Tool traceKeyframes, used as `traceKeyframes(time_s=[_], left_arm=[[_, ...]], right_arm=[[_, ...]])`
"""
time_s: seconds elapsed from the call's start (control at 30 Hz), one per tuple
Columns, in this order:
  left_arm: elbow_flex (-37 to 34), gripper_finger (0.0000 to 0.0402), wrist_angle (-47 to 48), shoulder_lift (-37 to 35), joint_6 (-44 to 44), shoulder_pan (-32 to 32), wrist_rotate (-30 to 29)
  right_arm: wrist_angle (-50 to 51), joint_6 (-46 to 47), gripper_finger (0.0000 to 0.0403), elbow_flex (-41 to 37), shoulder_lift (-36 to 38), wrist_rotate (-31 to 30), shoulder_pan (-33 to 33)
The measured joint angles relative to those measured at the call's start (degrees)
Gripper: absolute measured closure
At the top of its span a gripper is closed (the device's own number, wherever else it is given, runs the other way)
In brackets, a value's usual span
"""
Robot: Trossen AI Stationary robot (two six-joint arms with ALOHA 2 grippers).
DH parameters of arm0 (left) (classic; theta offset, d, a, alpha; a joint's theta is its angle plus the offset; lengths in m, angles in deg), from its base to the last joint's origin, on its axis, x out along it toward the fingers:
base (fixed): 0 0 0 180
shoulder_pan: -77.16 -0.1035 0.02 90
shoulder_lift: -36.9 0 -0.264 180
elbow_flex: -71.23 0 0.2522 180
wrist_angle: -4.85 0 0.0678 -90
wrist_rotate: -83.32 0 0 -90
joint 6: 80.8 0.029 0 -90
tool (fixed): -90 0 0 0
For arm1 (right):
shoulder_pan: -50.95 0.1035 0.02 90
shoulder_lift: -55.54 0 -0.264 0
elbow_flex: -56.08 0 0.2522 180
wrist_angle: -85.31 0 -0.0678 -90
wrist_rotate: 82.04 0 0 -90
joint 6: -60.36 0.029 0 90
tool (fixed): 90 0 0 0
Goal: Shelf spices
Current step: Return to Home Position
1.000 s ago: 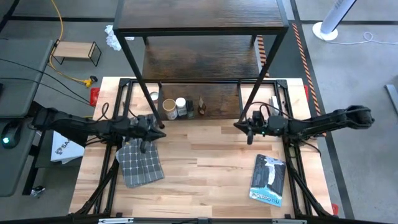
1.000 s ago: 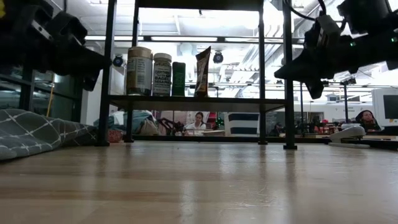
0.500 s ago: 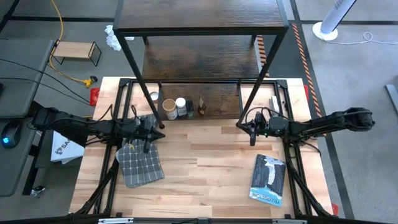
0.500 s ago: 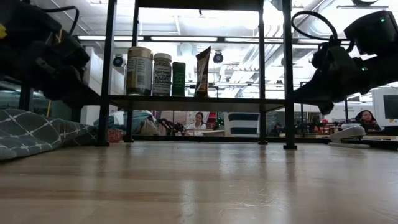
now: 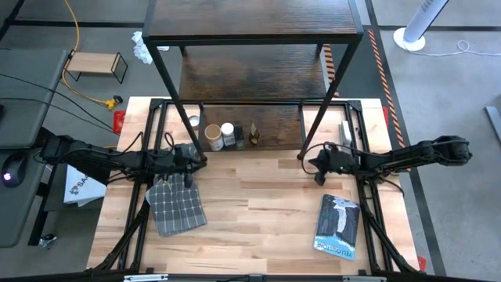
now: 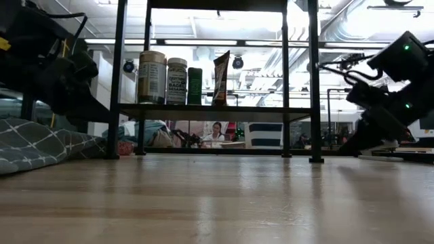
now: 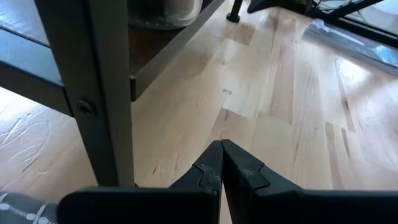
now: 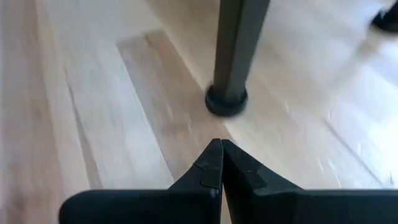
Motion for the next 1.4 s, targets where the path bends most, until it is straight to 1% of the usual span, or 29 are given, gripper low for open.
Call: traceKeyframes(time_s=[0.2, 0.27, 0.37, 0.53, 0.63, 0.8, 0.97, 1.07, 1.17, 1.27, 1.4], left_arm=[[0.0, 0.0397, -0.16, 0.0, -0.01, 0.0, 0.0], [0.0, 0.0397, -0.1, -0.06, -0.01, 0.0, 0.0], [0.0, 0.0397, 1.2, -2.34, -0.03, 0.0, 0.0], [0.0, 0.0397, 5.86, -12.1, -0.06, 0.0, 0.0], [0.02, 0.0397, 7.44, -17.41, -0.05, 0.0, 0.0], [0.02, 0.0397, 8.33, -22.35, -0.05, 0.0, 0.0], [0.02, 0.0397, 8.54, -27.23, -0.03, 0.0, 0.0], [0.0, 0.0397, 8.57, -30.83, -0.03, 0.0, 0.0], [0.02, 0.0397, 8.59, -34.03, -0.03, 0.0, 0.0], [0.02, 0.0397, 8.6, -36.48, -0.03, 0.0, 0.02], [0.09, 0.0397, 8.76, -36.57, -0.01, 0.3, 0.0]], right_arm=[[4.0, -0.01, 0.0403, -0.02, 0.0, 0.11, 0.0], [5.33, -0.01, 0.0403, -0.02, 1.05, 0.15, 0.0], [9.69, -0.01, 0.0402, -0.02, 8.9, 0.16, 0.0], [9.33, -0.4, 0.0402, -0.02, 24.42, 1.01, 0.0], [9.35, -0.42, 0.0402, -0.02, 32.22, 1.01, 0.0], [9.38, -0.42, 0.0402, -0.02, 41.95, 1.01, 0.0], [9.38, -0.45, 0.0402, -0.02, 49.22, 1.01, 0.0], [9.38, -0.45, 0.0402, -0.02, 52.58, 1.01, 0.0], [8.21, -0.45, 0.0402, -0.02, 52.54, 0.99, 0.0], [9.14, -0.45, 0.0402, -0.02, 52.0, 1.01, 0.0], [9.6, -0.45, 0.0402, -0.02, 52.02, 0.99, 0.0]])
